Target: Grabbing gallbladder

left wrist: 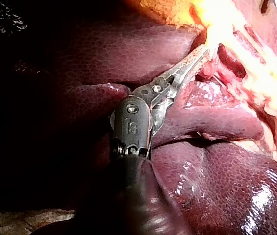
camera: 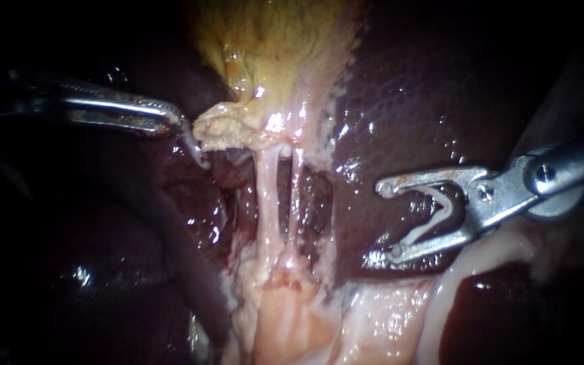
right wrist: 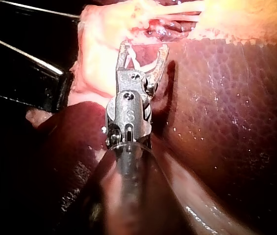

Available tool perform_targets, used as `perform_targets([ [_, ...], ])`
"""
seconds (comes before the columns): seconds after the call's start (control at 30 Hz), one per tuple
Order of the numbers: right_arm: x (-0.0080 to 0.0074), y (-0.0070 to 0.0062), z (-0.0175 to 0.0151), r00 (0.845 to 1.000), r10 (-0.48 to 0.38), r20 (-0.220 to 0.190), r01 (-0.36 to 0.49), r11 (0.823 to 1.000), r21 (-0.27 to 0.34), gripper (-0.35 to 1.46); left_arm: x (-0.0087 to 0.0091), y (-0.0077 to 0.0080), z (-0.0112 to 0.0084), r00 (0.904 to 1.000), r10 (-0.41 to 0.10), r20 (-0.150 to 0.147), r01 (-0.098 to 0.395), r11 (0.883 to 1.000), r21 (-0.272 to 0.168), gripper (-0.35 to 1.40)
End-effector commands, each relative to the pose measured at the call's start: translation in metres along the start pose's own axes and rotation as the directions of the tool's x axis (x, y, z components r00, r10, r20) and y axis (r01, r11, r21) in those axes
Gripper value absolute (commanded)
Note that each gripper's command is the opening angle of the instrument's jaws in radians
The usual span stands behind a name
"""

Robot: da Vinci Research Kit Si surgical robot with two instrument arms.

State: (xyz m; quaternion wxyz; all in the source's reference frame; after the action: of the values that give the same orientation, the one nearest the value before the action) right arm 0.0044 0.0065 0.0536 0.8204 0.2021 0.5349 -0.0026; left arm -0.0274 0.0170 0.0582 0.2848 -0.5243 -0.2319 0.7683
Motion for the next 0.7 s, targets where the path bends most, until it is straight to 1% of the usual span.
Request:
perform_targets([
  [0.03, 0.0000, 0.0000, 0.0000, 1.000, 0.000, 0.000, 0.000, 1.000, 0.000, 0.47, 0.0000, 0.0000, 0.0000, 1.0000, 0.000, 0.000, 0.000, 1.000, -0.001, -0.35],
  [0.37, 0.0000, 0.0000, 0.0000, 1.000, 0.000, 0.000, 0.000, 1.000, 0.000, 0.47, 0.0001, 0.0002, 0.0000, 1.0000, 0.000, 0.000, 0.000, 1.000, -0.004, -0.35],
  [0.43, 0.0000, 0.0000, 0.0000, 1.000, 0.000, 0.000, 0.000, 1.000, 0.000, 0.47, 0.0002, 0.0003, 0.0001, 1.0000, 0.005, -0.001, -0.005, 1.000, 0.021, -0.35],
  [0.47, 0.0000, 0.0000, 0.0000, 1.000, 0.000, 0.000, 0.000, 1.000, 0.000, 0.47, 0.0003, 0.0003, 0.0002, 0.9998, 0.017, -0.009, -0.017, 1.000, 0.024, -0.30],
  [0.53, 0.0000, 0.0000, 0.0000, 1.000, 0.000, 0.000, 0.000, 1.000, 0.000, 0.47, 0.0004, 0.0005, 0.0003, 0.9993, 0.035, -0.011, -0.034, 0.999, 0.026, 0.05],
  [0.63, 0.0000, 0.0000, 0.0000, 1.000, 0.000, 0.000, 0.000, 1.000, 0.000, 0.47, 0.0006, 0.0007, 0.0008, 0.9986, 0.051, -0.011, -0.051, 0.998, 0.029, 0.36],
  [0.67, 0.0000, 0.0000, 0.0000, 1.000, 0.000, 0.000, 0.000, 1.000, 0.000, 0.47, 0.0006, 0.0007, 0.0010, 0.9986, 0.051, -0.011, -0.051, 0.998, 0.030, 0.44],
  [0.7, 0.0000, 0.0000, 0.0000, 1.000, 0.000, 0.000, 0.000, 1.000, 0.000, 0.47, 0.0007, 0.0007, 0.0012, 0.9983, 0.057, -0.011, -0.057, 0.998, 0.031, 0.47],
])
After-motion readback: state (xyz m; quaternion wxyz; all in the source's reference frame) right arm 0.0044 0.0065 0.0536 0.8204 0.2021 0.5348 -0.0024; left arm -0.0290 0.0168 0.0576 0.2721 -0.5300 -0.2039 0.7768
